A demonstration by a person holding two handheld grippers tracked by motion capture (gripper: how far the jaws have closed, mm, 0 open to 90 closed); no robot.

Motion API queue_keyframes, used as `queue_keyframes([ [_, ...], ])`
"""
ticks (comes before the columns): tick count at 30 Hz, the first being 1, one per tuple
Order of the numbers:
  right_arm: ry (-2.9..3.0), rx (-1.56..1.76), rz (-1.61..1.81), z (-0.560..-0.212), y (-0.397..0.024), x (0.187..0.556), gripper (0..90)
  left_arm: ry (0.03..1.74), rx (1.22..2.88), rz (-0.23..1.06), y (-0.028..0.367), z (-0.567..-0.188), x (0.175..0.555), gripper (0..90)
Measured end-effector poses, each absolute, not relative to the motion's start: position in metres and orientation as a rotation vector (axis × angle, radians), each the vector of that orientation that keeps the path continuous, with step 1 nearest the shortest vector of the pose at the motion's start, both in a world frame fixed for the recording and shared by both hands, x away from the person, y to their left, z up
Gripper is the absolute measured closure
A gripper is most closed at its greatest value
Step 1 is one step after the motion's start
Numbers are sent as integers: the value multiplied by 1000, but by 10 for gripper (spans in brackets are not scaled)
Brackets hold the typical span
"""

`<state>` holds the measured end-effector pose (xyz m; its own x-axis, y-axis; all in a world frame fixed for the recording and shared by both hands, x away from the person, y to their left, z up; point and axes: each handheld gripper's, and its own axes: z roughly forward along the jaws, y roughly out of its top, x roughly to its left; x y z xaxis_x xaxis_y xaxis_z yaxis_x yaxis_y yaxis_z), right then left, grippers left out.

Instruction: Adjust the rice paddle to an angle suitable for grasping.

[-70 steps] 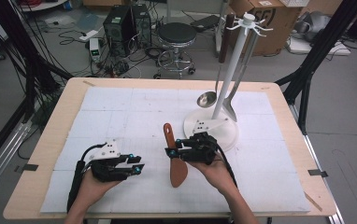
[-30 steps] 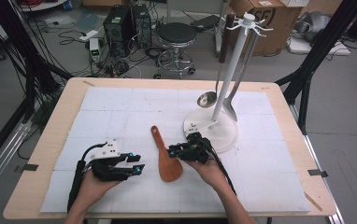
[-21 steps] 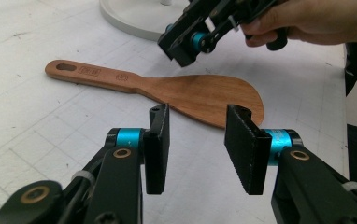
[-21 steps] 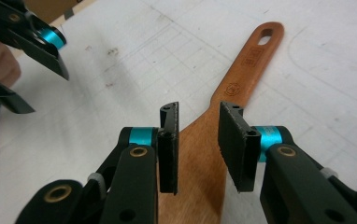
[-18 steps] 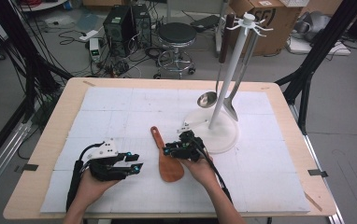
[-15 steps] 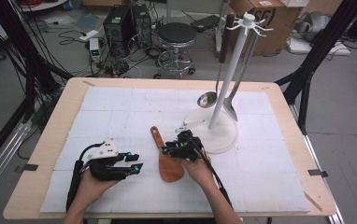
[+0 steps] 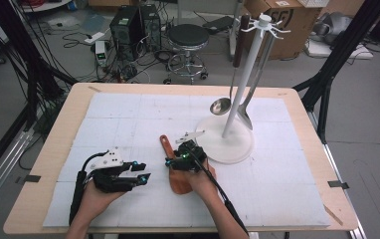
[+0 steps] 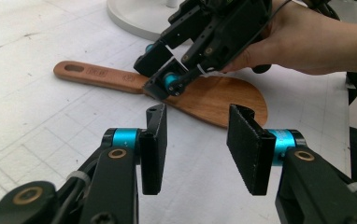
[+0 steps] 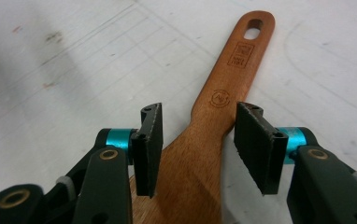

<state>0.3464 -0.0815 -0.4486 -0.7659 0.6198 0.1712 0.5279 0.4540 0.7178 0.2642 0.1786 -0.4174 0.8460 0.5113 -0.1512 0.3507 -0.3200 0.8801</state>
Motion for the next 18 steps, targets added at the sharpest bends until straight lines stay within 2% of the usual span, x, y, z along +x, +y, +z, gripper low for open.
queue_keyframes([
  [16,2750,789,1222,-446,-58,328,559,656,1916,206,188,-414,264,570],
  [18,2757,758,1215,-446,-54,324,542,663,1913,212,189,-414,264,566],
])
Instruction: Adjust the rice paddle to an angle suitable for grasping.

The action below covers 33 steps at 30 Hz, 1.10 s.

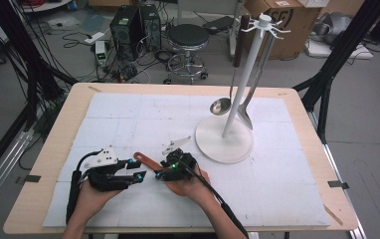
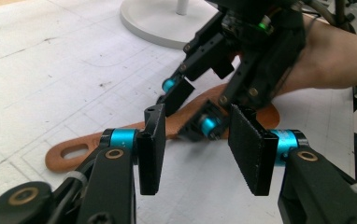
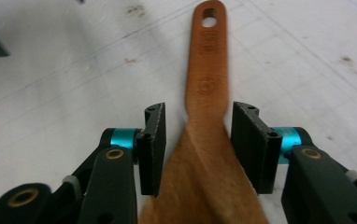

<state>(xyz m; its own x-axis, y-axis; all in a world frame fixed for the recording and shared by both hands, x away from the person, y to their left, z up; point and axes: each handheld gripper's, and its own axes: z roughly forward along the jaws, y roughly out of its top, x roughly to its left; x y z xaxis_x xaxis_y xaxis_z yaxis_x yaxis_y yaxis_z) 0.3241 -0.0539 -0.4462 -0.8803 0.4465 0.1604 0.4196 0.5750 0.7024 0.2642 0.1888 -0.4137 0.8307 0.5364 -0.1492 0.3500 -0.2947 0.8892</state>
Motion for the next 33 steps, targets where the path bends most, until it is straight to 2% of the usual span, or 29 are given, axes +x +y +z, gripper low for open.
queue_keyframes([
  [3,2749,722,1187,-446,-47,319,485,663,1916,217,190,-413,264,562],
  [6,2730,699,1145,-446,-42,315,481,666,1917,221,190,-414,264,557],
  [11,2701,650,1090,-446,-40,311,532,668,1914,226,191,-413,264,552],
  [14,2713,639,1085,-445,-41,311,623,668,1915,230,192,-413,264,550],
  [22,2778,591,1050,-440,-48,309,651,674,1908,234,195,-413,263,547],
  [33,2843,547,1031,-437,-81,300,667,674,1912,239,194,-414,263,545],
])
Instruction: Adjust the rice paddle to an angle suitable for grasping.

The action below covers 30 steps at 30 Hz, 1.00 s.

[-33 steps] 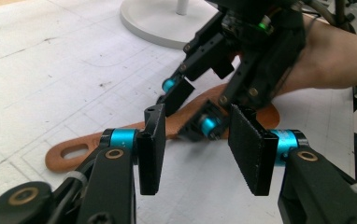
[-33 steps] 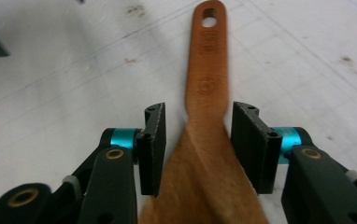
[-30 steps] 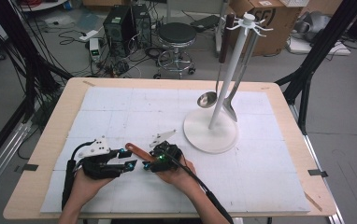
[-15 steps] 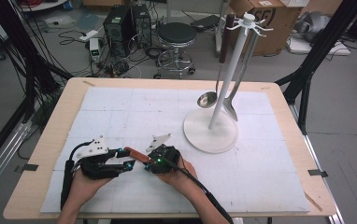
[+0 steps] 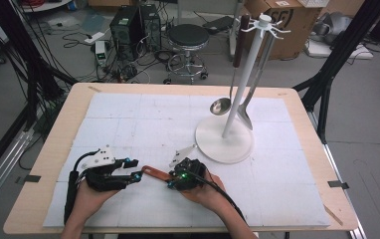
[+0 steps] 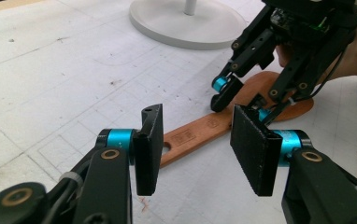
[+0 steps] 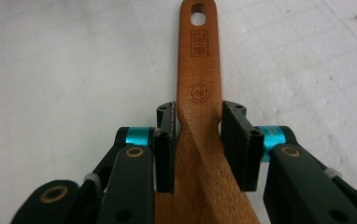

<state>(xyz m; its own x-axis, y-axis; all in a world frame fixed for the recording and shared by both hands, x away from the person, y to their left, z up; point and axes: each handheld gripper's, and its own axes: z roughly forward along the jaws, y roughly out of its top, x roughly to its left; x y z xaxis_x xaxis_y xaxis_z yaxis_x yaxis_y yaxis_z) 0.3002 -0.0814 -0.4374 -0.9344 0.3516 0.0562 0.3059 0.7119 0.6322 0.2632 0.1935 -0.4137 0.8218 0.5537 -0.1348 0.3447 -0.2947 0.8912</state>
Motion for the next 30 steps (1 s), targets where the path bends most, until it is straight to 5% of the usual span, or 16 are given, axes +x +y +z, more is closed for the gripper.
queue_keyframes([
  [18,2804,570,1075,-440,-80,296,598,677,1916,235,194,-416,264,545],
  [30,2811,515,1064,-439,-79,294,651,691,1940,216,195,-422,266,563],
])
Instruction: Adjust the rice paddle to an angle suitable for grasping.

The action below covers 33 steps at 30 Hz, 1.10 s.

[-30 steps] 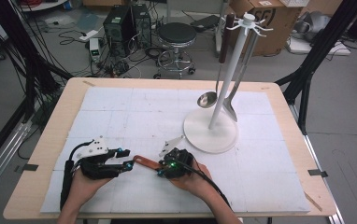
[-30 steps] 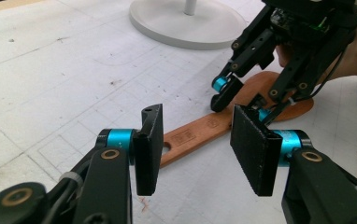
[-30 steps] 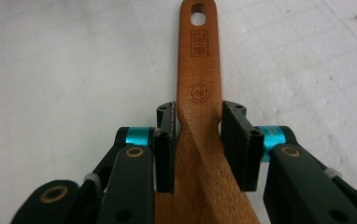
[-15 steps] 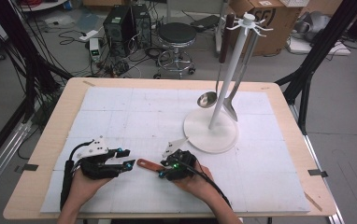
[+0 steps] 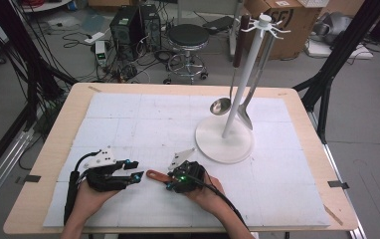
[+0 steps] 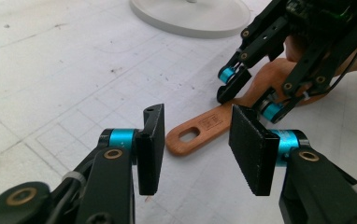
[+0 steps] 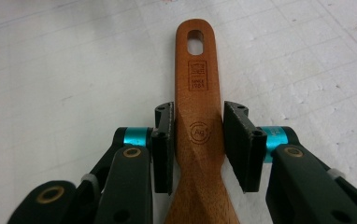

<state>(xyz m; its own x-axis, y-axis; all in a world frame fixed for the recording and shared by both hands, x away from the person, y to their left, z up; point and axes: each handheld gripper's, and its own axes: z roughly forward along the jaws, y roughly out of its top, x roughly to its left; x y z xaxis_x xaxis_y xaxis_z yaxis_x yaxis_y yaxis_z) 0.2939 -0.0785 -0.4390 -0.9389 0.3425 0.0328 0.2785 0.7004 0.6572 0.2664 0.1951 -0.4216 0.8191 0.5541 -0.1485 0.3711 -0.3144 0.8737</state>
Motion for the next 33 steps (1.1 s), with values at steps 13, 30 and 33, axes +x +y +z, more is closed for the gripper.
queue_keyframes([
  [13,2751,477,1249,-419,-97,284,651,683,2027,203,189,-431,269,857],
  [30,2778,409,1323,-411,-86,276,642,624,2024,173,176,-432,268,890],
  [33,2804,441,1324,-412,-86,278,625,615,2000,171,175,-430,267,883],
])
